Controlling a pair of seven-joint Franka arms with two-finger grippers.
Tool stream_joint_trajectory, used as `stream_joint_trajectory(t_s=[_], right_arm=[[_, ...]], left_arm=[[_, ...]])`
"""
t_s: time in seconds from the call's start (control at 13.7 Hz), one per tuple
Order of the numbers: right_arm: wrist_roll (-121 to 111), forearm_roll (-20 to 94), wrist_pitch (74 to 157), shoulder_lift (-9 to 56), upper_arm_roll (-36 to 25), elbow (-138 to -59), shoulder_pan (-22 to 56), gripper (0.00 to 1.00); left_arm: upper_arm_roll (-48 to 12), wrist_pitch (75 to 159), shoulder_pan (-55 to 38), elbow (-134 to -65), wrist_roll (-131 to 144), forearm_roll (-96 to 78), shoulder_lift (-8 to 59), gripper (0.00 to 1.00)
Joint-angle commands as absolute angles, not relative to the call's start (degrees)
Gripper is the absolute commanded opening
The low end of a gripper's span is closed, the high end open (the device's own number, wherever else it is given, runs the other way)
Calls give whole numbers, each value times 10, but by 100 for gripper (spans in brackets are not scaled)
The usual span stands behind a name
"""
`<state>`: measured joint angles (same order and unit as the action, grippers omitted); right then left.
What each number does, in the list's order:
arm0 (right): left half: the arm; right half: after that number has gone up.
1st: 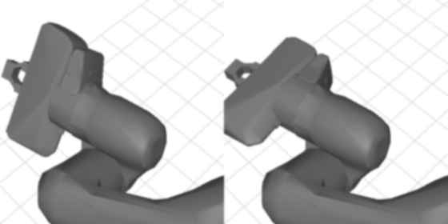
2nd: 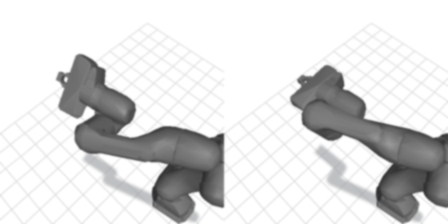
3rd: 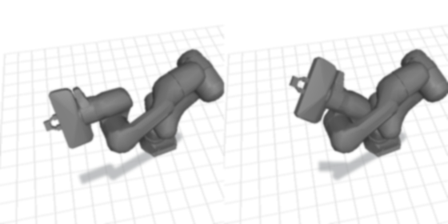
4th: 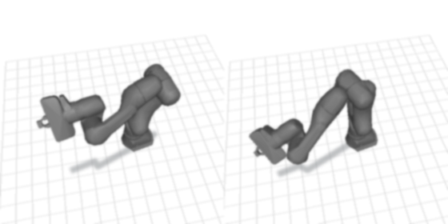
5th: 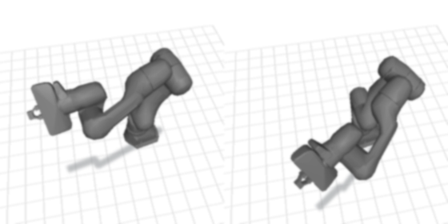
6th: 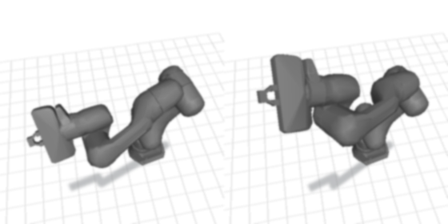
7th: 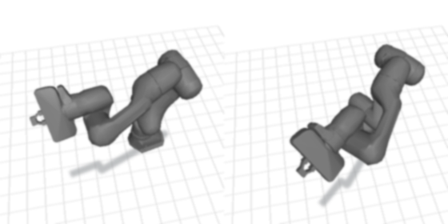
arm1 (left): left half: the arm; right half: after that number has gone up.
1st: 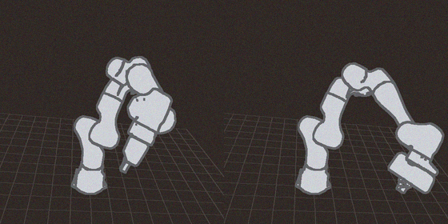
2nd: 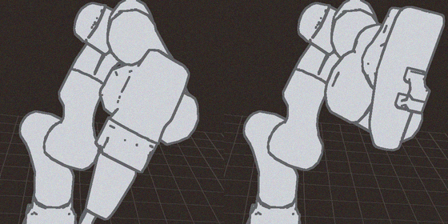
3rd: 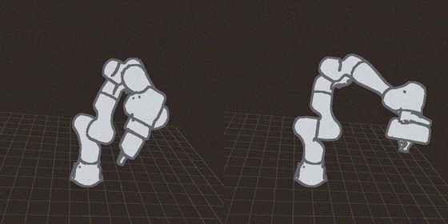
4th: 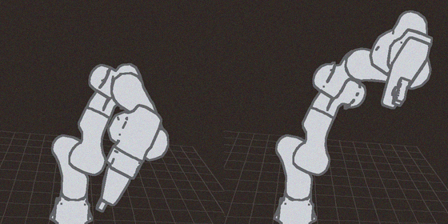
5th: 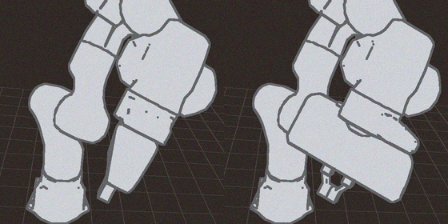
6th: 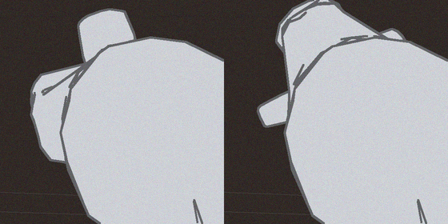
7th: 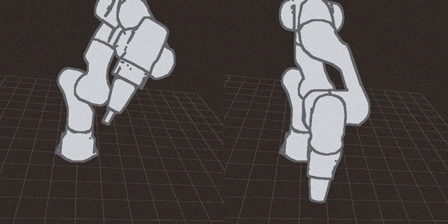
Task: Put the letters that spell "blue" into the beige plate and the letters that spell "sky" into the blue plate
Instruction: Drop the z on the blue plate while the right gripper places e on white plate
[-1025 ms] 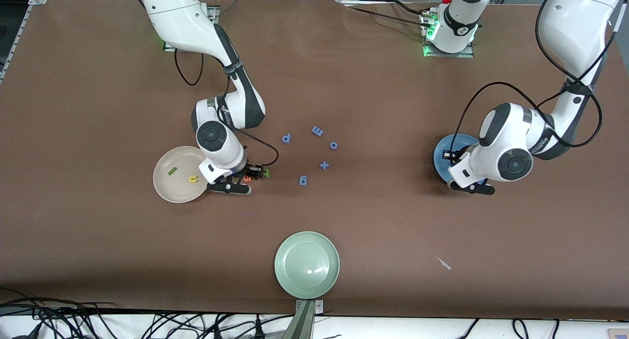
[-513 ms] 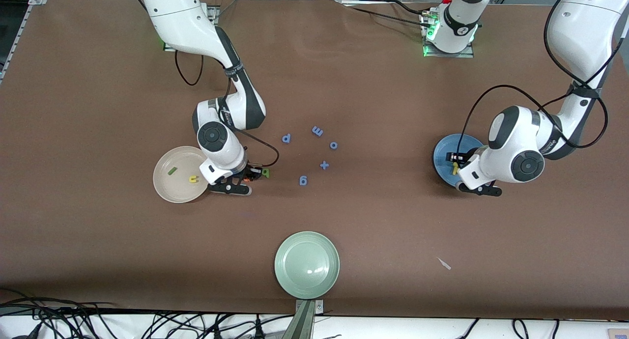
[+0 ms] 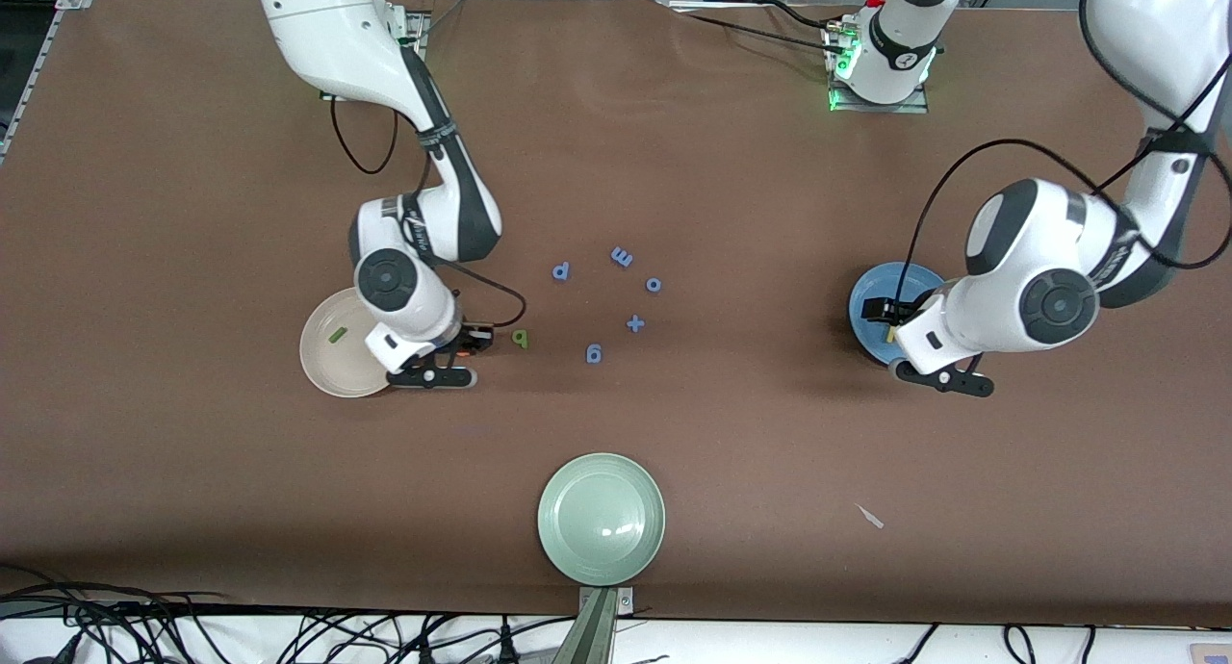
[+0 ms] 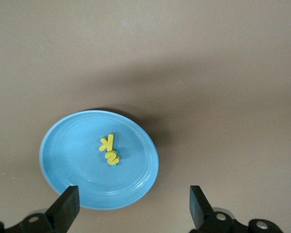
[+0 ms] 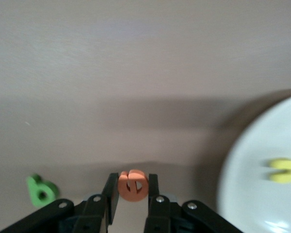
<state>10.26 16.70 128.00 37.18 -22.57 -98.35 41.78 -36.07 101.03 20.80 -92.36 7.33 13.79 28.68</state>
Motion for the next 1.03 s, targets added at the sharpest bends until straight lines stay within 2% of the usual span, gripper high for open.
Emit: stream_joint_trajectory(t_s=[0.0,0.15,0.29,0.44,0.51,0.66,0.81,0.95], right_arm=[[2,170,1232,320,-265,-1017,413,19],[-57,170,1263,295,-289,-1078,413,22],[-102,171,1364,275,-293,-1162,412,24],[-113,176,1398,276,-293,-1186,411,33],[-107,178,1397,276,-293,-1187,411,44],[-94,178,1392,275,-293,-1179,411,78],[-62,178,1385,275,-287,-1160,415,85],[-6,178,1353,279,-278,-1125,431,85]], left_arm=[[-377,942,207,-839,69,157,287,100],[-384,905,208,-785,66,155,285,100],[-395,856,208,-730,66,157,284,100],[-396,806,207,-685,66,157,269,100],[-396,802,210,-680,64,153,255,100],[-382,801,211,-671,48,138,239,100],[-294,806,163,-680,41,107,191,100],[-147,816,90,-707,37,-5,155,100]])
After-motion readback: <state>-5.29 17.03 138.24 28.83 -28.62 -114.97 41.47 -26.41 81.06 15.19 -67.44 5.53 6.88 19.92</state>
